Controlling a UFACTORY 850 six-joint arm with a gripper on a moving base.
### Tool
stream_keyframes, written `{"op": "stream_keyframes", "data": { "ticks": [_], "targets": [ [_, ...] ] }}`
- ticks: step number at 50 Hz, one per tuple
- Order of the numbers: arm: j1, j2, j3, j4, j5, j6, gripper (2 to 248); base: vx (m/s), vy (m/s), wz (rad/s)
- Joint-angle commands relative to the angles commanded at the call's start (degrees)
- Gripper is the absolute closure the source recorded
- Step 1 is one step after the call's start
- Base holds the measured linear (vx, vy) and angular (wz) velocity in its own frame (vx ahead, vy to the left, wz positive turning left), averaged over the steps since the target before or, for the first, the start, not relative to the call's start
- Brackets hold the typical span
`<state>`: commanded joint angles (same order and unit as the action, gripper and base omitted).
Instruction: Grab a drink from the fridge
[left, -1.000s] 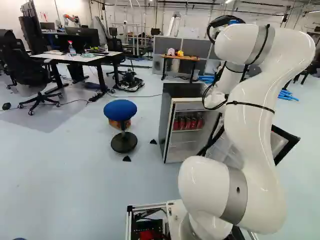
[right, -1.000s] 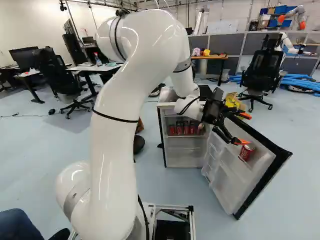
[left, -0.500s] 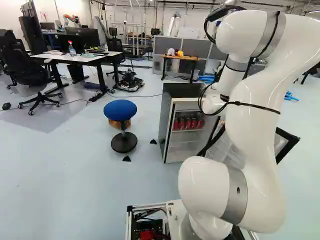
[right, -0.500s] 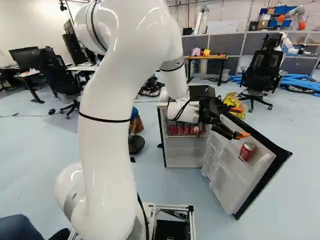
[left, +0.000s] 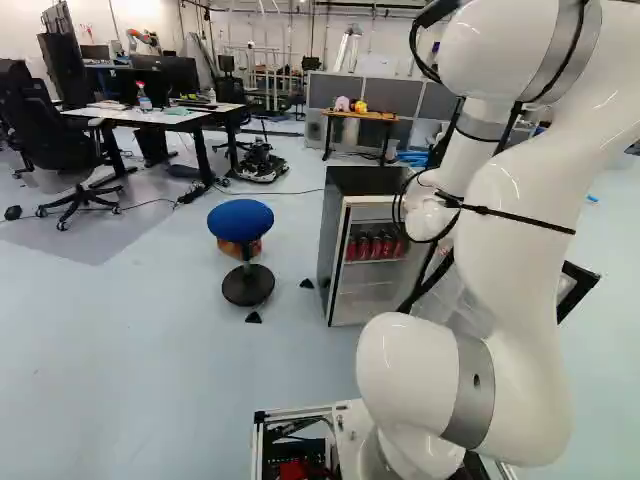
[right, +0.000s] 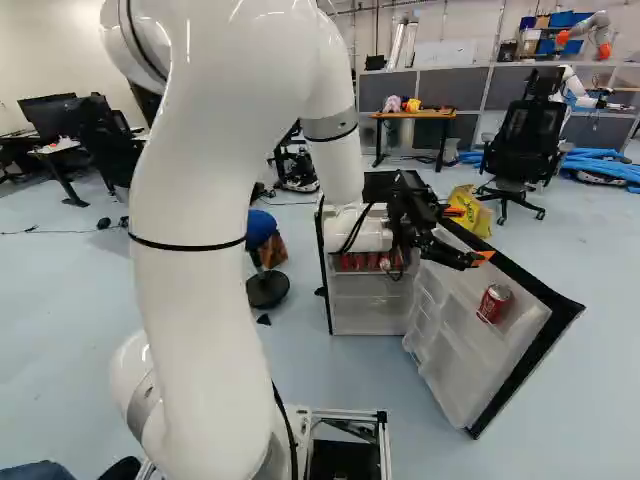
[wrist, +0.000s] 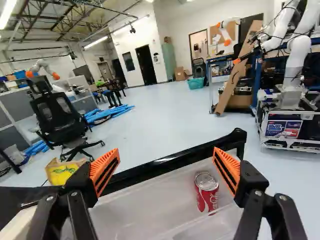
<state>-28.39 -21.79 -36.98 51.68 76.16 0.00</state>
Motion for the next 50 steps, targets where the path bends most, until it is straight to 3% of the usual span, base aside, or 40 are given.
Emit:
{"op": "stream_keyframes", "data": {
  "ticks": [50],
  "targets": [
    [-0.1, 13.0, 16.5, -30.2, -1.7, 0.0, 3, 0.0, 0.0, 0.0]
  ]
}}
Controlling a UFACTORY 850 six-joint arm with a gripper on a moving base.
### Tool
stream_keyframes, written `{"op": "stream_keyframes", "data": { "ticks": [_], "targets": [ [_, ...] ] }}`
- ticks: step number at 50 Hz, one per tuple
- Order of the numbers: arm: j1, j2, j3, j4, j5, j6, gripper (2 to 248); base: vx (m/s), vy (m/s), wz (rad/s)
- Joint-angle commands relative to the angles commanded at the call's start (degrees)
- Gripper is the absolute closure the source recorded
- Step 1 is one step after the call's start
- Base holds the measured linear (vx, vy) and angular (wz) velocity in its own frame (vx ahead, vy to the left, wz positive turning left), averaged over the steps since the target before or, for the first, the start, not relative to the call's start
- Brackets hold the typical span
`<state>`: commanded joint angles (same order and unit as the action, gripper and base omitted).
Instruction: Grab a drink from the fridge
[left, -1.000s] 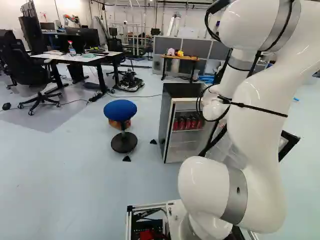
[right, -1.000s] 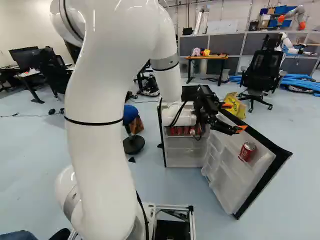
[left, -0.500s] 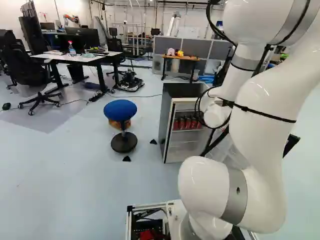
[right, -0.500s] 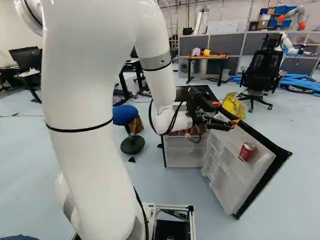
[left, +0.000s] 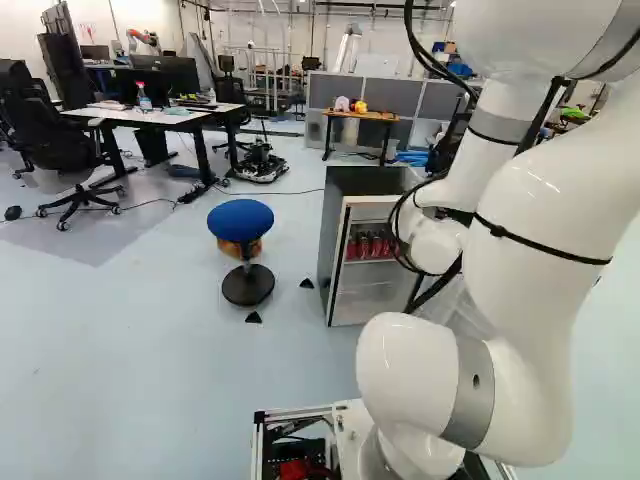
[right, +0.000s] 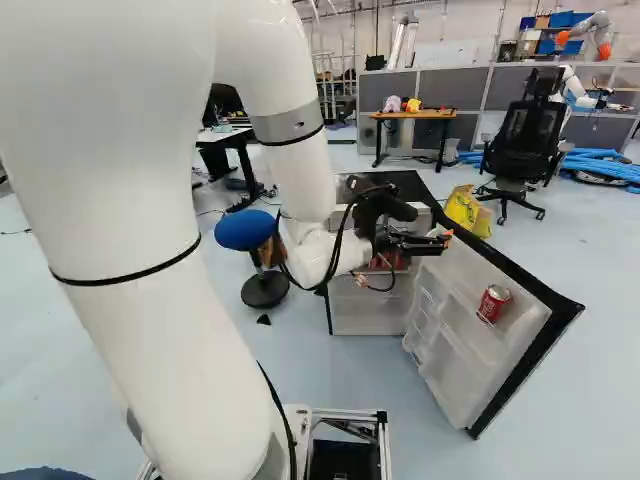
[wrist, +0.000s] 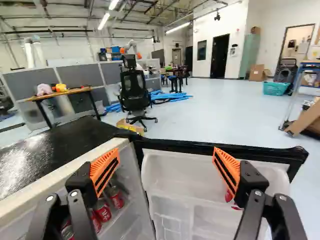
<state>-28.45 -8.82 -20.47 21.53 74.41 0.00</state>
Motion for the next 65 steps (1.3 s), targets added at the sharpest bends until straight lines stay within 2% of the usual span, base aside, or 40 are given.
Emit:
{"op": "stream_keyframes", "data": {
  "ticks": [8, 34, 65],
  "targets": [
    [0.2, -0.3, 0.9, -4.8, -0.3, 0.0, 3, 0.0, 0.0, 0.0],
    [0.2, -4.5, 0.5, -20.3, -1.5, 0.0, 3, 0.0, 0.0, 0.0],
    [0.2, -10.0, -0.6, -20.4, -1.5, 0.0, 3, 0.0, 0.0, 0.0]
  ]
}}
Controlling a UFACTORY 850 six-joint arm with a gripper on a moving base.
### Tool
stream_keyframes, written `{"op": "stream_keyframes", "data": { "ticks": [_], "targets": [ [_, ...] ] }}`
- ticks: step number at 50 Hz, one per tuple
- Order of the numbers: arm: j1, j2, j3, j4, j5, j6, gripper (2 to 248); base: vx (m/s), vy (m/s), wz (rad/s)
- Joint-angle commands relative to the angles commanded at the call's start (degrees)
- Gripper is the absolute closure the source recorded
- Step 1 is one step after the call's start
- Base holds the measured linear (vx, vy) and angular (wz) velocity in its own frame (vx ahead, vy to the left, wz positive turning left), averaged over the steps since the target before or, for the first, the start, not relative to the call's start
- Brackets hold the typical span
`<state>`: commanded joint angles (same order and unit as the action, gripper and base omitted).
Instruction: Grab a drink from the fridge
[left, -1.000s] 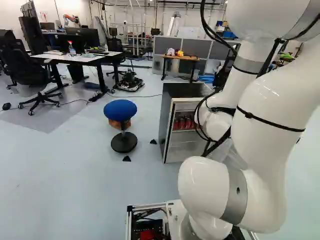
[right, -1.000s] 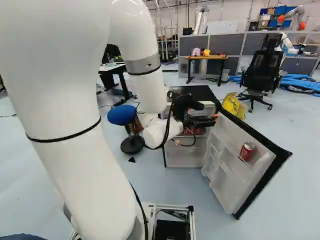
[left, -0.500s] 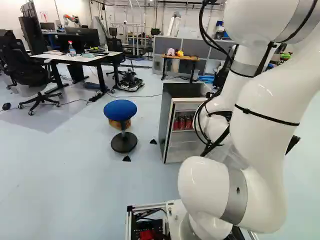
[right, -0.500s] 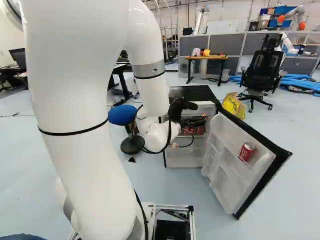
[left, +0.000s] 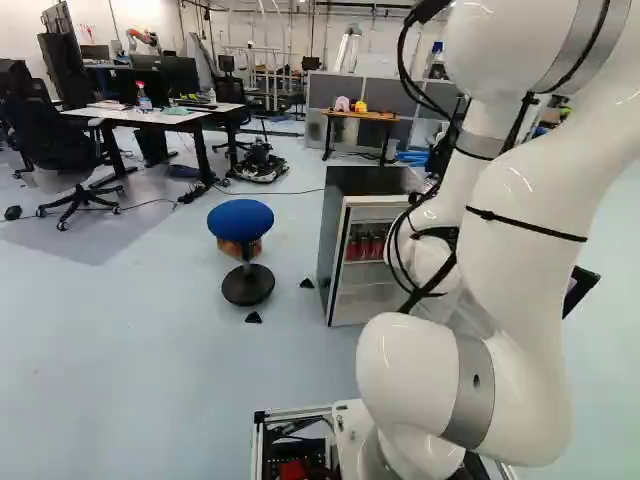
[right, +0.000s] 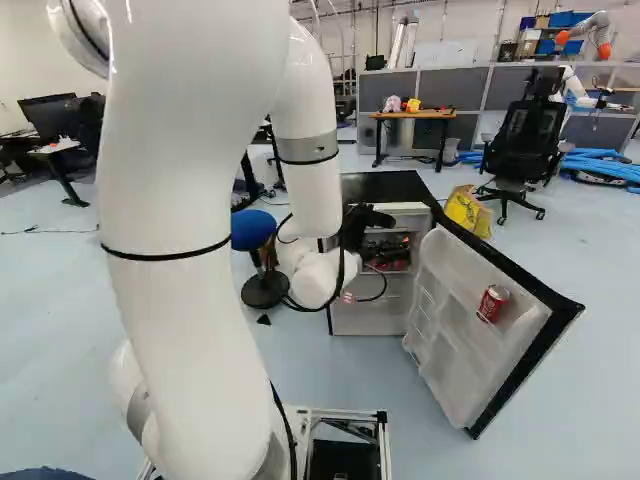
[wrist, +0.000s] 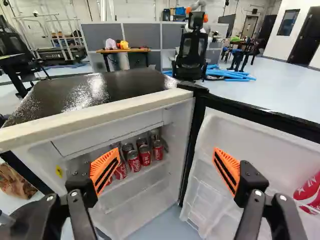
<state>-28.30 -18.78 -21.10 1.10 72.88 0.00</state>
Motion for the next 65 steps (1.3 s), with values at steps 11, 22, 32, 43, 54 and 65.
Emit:
{"op": "stream_keyframes", "data": {
  "ticks": [11, 22, 32, 43, 54, 65],
  "targets": [
    [0.1, -2.1, -0.7, 0.0, 0.0, 0.0, 3, 0.0, 0.0, 0.0],
    [0.3, -4.8, -2.1, -0.6, 0.0, 0.0, 3, 0.0, 0.0, 0.0],
    [0.6, -7.3, -3.5, -2.2, 0.0, 0.0, 3, 0.0, 0.0, 0.0],
    [0.7, -10.1, -5.3, -4.5, 0.0, 0.0, 3, 0.0, 0.0, 0.0],
    [0.7, -13.0, -7.3, -7.3, 0.0, 0.0, 3, 0.0, 0.0, 0.0],
    [0.6, -16.0, -9.4, -10.2, 0.0, 0.0, 3, 0.0, 0.0, 0.0]
  ]
}}
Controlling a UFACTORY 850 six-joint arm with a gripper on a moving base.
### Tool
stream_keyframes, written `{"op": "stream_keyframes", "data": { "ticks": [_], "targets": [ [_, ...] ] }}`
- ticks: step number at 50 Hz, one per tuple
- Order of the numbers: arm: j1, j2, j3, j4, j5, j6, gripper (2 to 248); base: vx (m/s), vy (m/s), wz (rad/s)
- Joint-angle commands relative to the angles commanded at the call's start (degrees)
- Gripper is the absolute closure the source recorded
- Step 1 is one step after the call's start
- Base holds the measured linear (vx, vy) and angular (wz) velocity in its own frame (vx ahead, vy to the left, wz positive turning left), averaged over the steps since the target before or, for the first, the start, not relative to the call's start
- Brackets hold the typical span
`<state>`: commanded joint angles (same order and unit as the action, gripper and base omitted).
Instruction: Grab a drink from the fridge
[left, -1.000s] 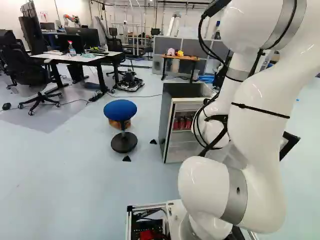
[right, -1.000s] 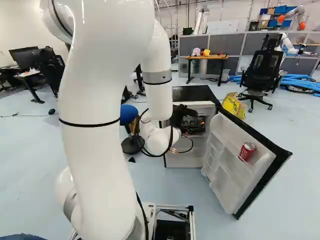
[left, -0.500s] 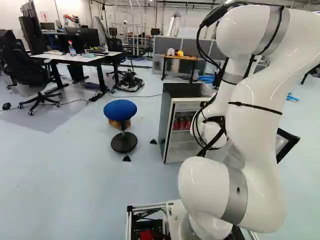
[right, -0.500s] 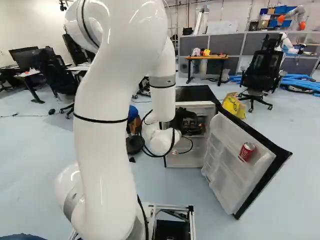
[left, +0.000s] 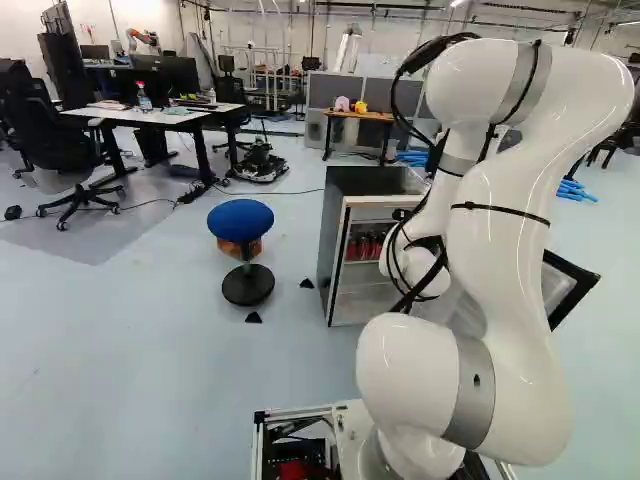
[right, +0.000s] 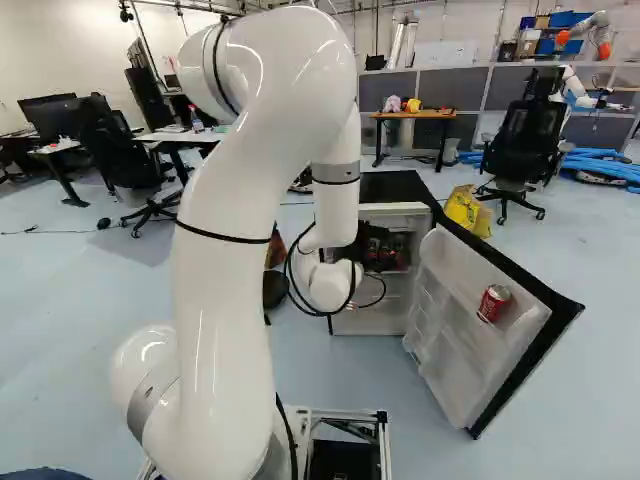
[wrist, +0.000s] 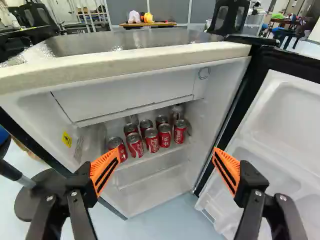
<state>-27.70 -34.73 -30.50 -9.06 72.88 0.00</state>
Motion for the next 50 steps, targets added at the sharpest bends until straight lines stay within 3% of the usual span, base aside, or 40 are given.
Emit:
{"op": "stream_keyframes", "data": {
  "ticks": [31, 50],
  "targets": [
    [-0.4, -7.9, -5.9, -7.6, 0.0, 0.0, 3, 0.0, 0.0, 0.0],
    [-0.4, -12.6, -9.5, -7.8, 0.0, 0.0, 3, 0.0, 0.0, 0.0]
  ]
}}
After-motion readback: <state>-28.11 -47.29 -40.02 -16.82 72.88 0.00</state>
